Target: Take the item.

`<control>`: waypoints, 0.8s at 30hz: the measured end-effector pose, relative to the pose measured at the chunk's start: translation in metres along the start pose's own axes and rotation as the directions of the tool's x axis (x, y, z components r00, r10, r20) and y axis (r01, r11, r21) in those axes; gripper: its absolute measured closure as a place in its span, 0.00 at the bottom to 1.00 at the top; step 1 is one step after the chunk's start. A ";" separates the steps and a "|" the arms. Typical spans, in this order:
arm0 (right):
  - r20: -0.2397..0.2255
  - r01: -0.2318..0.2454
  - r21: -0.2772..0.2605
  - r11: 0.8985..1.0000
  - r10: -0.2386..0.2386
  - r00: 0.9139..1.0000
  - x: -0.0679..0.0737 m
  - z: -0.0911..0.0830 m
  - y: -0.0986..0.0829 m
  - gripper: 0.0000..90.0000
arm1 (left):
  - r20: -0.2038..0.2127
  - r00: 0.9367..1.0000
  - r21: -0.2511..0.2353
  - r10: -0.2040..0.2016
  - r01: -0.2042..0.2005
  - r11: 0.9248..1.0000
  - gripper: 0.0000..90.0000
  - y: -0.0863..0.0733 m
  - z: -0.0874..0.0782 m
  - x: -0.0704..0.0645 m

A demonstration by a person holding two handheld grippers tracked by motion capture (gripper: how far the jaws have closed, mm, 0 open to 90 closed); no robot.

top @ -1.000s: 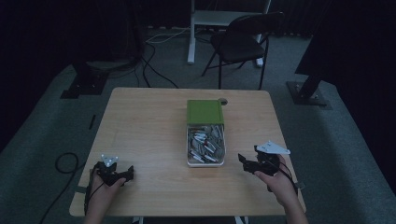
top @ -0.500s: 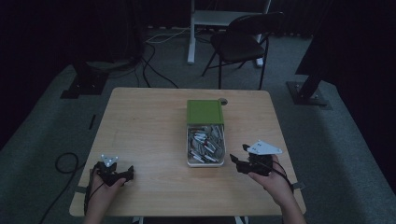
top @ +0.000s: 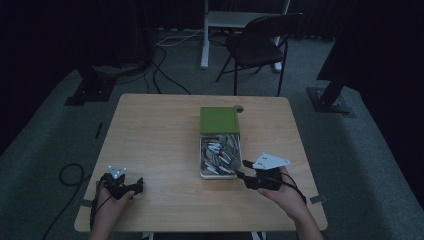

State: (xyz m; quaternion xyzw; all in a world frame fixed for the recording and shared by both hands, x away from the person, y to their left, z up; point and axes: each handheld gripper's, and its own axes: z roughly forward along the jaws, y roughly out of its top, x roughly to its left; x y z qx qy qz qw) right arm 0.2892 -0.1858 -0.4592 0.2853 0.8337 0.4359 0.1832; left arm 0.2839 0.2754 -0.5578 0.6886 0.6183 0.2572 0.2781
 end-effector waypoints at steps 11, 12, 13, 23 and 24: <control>-0.020 0.051 0.043 0.998 -0.050 0.999 0.008 0.024 -0.003 0.67 | 0.000 1.000 0.000 0.000 0.000 1.000 0.09 0.000 0.000 0.000; -0.022 0.051 0.049 0.998 -0.050 0.998 0.009 0.027 -0.004 0.68 | 0.000 1.000 0.000 0.000 0.000 1.000 0.09 0.000 0.000 0.000; -0.020 0.056 0.053 0.997 -0.055 0.998 0.009 0.029 -0.004 0.68 | 0.000 1.000 -0.001 0.000 0.000 1.000 0.09 0.000 0.000 0.000; 0.020 0.044 0.073 0.996 -0.046 0.999 0.010 0.046 -0.009 0.78 | 0.000 1.000 0.000 0.000 0.000 1.000 0.09 0.000 0.000 0.000; 0.018 0.046 0.079 0.996 -0.047 0.999 0.010 0.047 -0.009 0.79 | 0.000 1.000 0.000 0.000 0.000 1.000 0.09 0.000 0.000 0.000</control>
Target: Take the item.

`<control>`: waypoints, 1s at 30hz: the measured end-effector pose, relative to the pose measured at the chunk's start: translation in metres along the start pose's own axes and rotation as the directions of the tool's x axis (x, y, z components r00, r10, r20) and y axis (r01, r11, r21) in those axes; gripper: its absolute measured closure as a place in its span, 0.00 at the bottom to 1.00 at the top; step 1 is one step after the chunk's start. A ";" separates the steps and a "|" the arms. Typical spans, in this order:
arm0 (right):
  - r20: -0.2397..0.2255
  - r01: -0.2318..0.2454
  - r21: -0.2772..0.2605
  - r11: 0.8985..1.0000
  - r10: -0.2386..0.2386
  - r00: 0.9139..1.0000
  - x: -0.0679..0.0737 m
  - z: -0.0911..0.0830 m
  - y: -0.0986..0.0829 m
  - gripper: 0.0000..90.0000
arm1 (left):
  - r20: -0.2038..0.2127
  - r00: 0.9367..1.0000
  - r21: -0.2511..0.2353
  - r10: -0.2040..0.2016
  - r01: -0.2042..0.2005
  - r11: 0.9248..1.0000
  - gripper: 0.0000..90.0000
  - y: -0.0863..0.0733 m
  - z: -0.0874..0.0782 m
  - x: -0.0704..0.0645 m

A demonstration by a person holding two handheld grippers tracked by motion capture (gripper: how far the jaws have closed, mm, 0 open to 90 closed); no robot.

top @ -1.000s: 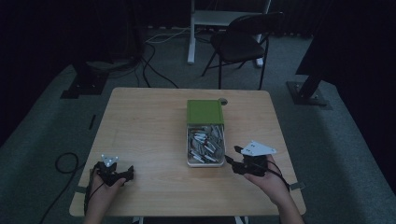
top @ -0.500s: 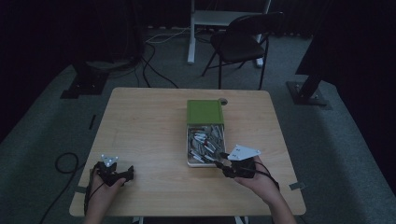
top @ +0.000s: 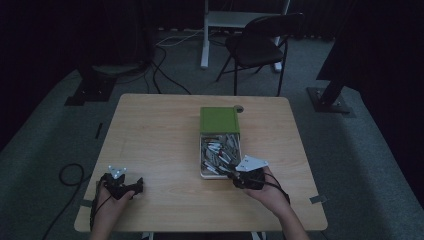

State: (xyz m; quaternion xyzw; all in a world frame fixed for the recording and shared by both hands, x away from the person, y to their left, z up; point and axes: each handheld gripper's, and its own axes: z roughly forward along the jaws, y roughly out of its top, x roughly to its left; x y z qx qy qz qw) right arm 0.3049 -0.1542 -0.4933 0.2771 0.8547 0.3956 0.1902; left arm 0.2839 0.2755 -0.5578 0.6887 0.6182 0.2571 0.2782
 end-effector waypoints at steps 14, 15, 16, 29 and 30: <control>0.004 -0.016 0.027 1.000 0.015 1.000 0.001 0.015 -0.002 0.84 | 0.000 1.000 0.000 0.001 -0.001 1.000 0.09 0.000 0.000 0.000; 0.007 -0.019 0.026 0.999 0.018 1.000 0.001 0.016 -0.002 0.84 | 0.000 1.000 0.000 0.001 -0.001 1.000 0.09 0.000 0.000 0.000; 0.010 -0.022 0.029 0.999 0.021 1.000 0.001 0.016 -0.002 0.85 | 0.000 1.000 0.000 0.000 0.000 1.000 0.09 0.000 0.000 0.000; 0.048 -0.013 0.041 0.999 0.011 0.999 0.003 0.019 0.001 0.92 | 0.000 1.000 0.000 0.000 0.000 1.000 0.09 0.000 0.000 0.000; 0.047 -0.013 0.041 0.999 0.011 0.999 0.003 0.019 0.002 0.93 | 0.000 1.000 0.000 0.000 0.000 1.000 0.09 0.000 0.000 0.000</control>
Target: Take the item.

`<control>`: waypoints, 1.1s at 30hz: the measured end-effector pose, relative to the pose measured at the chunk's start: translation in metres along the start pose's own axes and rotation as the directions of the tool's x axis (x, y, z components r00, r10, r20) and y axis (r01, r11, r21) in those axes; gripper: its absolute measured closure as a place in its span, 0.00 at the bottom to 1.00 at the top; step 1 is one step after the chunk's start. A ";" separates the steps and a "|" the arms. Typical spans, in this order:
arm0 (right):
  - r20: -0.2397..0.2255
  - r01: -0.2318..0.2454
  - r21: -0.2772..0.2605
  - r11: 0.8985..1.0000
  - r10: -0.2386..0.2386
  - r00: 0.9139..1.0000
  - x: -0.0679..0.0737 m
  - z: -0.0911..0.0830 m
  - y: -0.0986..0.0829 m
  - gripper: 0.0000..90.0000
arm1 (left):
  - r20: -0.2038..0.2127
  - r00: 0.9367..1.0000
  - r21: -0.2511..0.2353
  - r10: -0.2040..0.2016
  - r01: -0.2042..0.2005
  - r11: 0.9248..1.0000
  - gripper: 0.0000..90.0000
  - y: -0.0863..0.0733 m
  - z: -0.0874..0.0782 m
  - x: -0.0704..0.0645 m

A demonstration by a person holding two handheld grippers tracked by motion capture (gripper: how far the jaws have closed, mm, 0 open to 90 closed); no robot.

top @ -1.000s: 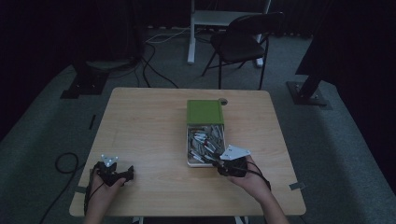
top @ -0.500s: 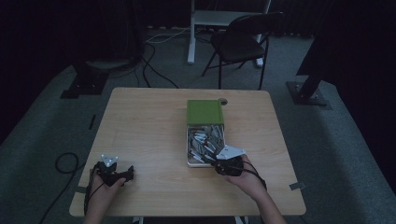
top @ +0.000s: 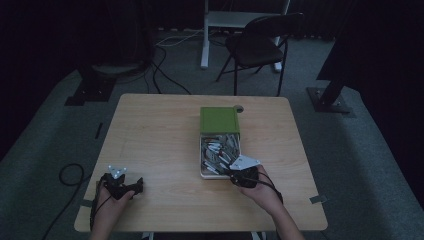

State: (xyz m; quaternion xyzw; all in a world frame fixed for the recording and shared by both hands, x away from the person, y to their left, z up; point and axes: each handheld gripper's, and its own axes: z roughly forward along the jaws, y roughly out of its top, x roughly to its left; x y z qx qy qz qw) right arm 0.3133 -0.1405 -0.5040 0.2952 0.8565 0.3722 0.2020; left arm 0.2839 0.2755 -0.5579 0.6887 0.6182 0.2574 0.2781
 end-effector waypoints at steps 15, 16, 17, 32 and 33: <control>-0.023 -0.068 -0.075 0.995 0.066 0.998 -0.006 -0.023 0.012 0.93 | 0.000 1.000 0.000 -0.001 0.001 1.000 0.09 0.000 0.000 0.000; -0.028 -0.062 -0.076 0.995 0.060 0.998 -0.006 -0.025 0.013 0.94 | 0.000 1.000 0.000 0.000 0.000 1.000 0.09 0.000 0.000 0.000; -0.020 -0.056 -0.081 0.995 0.055 0.998 -0.007 -0.026 0.014 0.94 | 0.000 1.000 0.000 -0.001 0.001 1.000 0.09 0.000 0.000 0.000; -0.044 -0.095 -0.152 0.984 0.089 0.995 -0.012 -0.046 0.027 0.94 | 0.000 1.000 -0.001 0.000 0.000 1.000 0.09 0.000 0.000 0.000; -0.044 -0.104 -0.163 0.981 0.098 0.994 -0.013 -0.047 0.028 0.94 | 0.000 1.000 -0.001 0.000 0.000 1.000 0.09 0.000 0.000 0.000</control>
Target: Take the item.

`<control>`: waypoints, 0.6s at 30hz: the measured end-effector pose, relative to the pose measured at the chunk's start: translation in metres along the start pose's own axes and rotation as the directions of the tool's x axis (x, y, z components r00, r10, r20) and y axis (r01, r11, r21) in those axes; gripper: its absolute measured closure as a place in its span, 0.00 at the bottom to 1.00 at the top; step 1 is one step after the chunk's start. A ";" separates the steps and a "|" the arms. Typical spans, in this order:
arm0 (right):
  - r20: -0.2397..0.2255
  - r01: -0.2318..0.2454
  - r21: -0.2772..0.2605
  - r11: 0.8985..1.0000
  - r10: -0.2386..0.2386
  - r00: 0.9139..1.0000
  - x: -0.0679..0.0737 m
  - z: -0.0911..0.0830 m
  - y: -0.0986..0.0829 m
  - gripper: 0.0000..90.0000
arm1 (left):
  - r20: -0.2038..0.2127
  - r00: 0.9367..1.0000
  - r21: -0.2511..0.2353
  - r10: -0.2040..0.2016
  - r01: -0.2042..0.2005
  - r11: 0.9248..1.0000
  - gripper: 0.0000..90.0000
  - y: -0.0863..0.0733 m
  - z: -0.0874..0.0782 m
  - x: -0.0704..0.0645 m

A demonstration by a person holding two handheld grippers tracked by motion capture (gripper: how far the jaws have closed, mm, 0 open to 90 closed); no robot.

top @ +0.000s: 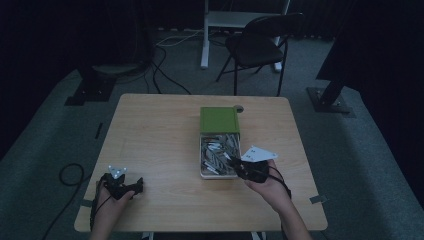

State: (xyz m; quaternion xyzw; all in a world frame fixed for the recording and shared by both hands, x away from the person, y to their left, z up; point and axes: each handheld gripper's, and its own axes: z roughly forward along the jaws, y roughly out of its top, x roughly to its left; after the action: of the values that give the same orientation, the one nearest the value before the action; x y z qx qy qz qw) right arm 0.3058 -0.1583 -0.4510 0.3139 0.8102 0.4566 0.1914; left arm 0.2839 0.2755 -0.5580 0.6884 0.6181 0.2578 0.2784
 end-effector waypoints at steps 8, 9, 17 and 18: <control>0.012 -0.028 -0.061 0.998 0.029 1.000 -0.008 -0.013 0.012 0.94 | 0.000 1.000 0.001 0.000 0.000 1.000 0.09 0.000 0.000 0.000; 0.018 -0.028 -0.064 0.998 0.029 0.999 -0.009 -0.015 0.013 0.94 | 0.000 1.000 0.000 0.000 0.000 1.000 0.09 0.000 0.000 0.000; 0.057 -0.055 -0.113 0.992 0.062 0.996 -0.023 -0.037 0.022 0.94 | 0.001 1.000 0.002 0.001 -0.001 1.000 0.09 0.000 0.000 0.000; 0.066 -0.054 -0.117 0.992 0.062 0.996 -0.025 -0.040 0.022 0.94 | 0.000 1.000 0.001 0.000 0.000 1.000 0.09 0.000 0.000 0.000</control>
State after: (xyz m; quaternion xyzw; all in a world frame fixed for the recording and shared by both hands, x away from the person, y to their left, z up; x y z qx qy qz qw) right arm 0.3082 -0.1916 -0.4108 0.3414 0.7660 0.4967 0.2237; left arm 0.2839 0.2755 -0.5579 0.6888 0.6181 0.2574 0.2780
